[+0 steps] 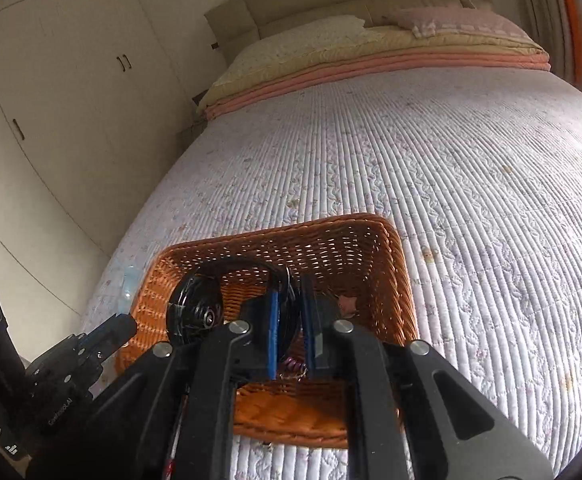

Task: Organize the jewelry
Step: 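Lower both clips into the wicker basket and open both tools, then grasp the red cord bracelet with the left tool while the right tool grasps the small metal charm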

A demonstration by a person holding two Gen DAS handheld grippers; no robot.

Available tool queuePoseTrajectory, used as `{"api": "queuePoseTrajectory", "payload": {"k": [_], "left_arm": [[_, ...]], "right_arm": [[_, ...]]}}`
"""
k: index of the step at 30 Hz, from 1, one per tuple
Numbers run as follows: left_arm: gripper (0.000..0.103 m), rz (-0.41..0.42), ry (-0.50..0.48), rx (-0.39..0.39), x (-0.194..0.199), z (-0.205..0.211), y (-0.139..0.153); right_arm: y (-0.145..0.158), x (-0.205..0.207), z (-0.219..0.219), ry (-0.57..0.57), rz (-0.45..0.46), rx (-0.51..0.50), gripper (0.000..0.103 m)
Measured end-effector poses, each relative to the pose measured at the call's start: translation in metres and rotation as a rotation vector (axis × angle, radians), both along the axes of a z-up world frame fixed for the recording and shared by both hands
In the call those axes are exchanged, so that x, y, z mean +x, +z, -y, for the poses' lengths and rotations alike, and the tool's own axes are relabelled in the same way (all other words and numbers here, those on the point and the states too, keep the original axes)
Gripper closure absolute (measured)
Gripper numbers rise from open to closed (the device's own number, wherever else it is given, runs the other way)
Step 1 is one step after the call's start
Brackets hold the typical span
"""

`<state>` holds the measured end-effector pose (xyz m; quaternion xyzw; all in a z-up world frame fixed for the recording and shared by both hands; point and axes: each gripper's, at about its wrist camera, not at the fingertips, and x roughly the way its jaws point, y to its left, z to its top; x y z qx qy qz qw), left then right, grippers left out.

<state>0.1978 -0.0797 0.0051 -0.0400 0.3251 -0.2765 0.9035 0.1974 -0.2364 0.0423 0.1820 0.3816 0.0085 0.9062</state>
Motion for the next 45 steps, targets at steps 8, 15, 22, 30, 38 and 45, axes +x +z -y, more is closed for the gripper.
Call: {"api": "queuePoseTrajectory", "payload": {"k": [8, 15, 22, 30, 38, 45], "left_arm": [[0.097, -0.089, 0.048, 0.065, 0.025, -0.001, -0.047], [0.096, -0.092, 0.031, 0.097, 0.023, 0.005, -0.051], [0.064, -0.021, 0.019, 0.089, 0.002, 0.007, -0.031], [0.063, 0.083, 0.022, 0.026, -0.061, -0.011, 0.021], [0.063, 0.082, 0.097, -0.011, -0.132, -0.047, 0.040], [0.063, -0.053, 0.150, -0.027, -0.167, -0.065, 0.002]], "right_arm": [[-0.037, 0.034, -0.009, 0.008, -0.124, -0.045, 0.094], [-0.051, 0.037, -0.005, -0.013, -0.167, -0.042, 0.093], [-0.033, 0.021, 0.004, -0.028, -0.109, -0.021, 0.069], [0.034, -0.043, -0.004, 0.017, 0.050, -0.044, 0.060], [0.058, -0.134, -0.039, 0.120, 0.173, -0.060, 0.060], [0.028, -0.174, -0.056, 0.143, 0.147, -0.080, 0.060]]}}
